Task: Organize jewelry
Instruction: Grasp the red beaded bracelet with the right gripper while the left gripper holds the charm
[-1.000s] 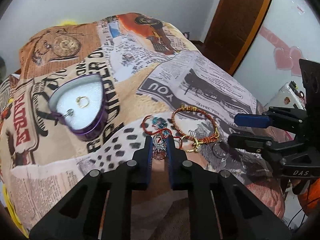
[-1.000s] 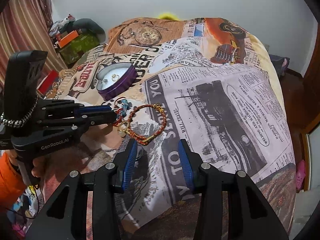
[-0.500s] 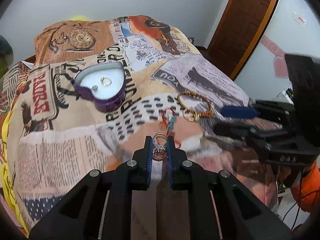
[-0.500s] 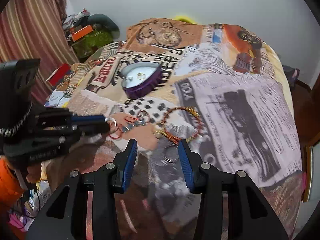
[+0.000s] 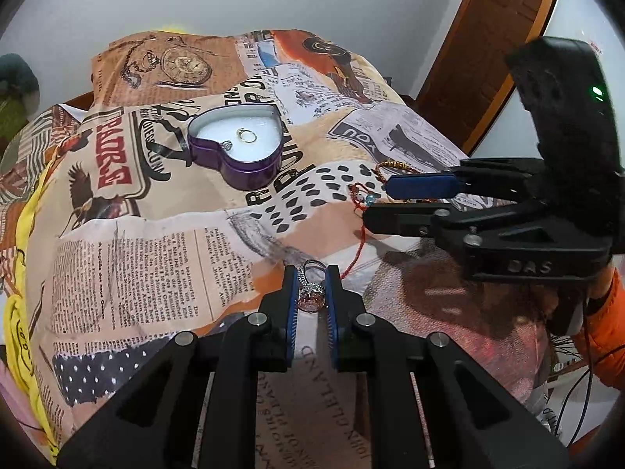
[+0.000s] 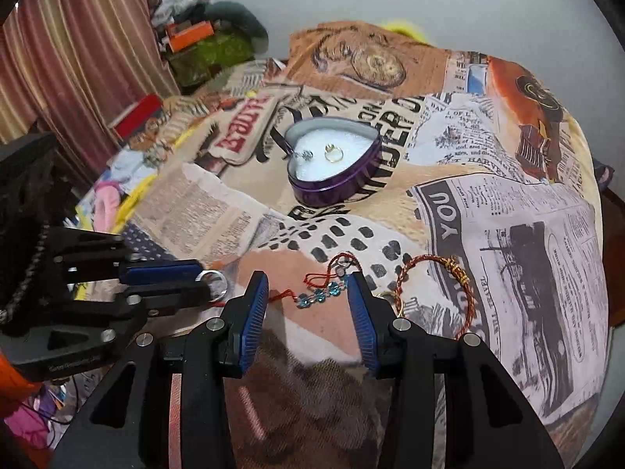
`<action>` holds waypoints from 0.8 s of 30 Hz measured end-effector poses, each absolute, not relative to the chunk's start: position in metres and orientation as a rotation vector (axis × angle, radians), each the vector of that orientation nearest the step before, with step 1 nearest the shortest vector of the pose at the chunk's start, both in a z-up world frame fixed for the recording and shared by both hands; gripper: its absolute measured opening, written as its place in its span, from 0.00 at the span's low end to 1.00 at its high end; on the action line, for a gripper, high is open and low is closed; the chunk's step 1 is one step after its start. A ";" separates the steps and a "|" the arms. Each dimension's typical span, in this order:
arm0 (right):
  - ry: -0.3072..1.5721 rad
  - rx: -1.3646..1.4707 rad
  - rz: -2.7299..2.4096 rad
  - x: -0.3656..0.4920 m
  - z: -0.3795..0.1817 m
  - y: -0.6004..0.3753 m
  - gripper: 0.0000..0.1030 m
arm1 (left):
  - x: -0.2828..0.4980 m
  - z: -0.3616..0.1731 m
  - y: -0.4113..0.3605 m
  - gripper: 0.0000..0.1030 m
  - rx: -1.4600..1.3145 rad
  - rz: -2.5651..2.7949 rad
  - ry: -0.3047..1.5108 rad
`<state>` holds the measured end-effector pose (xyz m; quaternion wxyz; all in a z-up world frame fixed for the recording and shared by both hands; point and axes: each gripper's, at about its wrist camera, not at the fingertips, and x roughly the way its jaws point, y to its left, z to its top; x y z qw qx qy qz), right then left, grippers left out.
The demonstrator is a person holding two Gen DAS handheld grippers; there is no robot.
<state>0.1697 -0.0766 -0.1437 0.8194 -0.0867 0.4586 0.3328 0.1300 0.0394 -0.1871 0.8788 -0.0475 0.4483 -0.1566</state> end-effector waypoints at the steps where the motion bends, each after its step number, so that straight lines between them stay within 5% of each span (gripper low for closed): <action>1: 0.993 -0.193 0.707 0.173 -0.147 -0.075 0.35 | 0.130 -0.188 0.040 0.12 -0.098 -0.325 0.933; 12: 1.016 -0.179 0.718 0.174 -0.155 -0.076 0.06 | 0.131 -0.189 0.044 0.12 -0.106 -0.301 0.922; 24: 0.873 -0.137 0.681 0.170 -0.112 -0.091 0.06 | 0.136 -0.161 0.057 0.12 -0.121 -0.257 0.859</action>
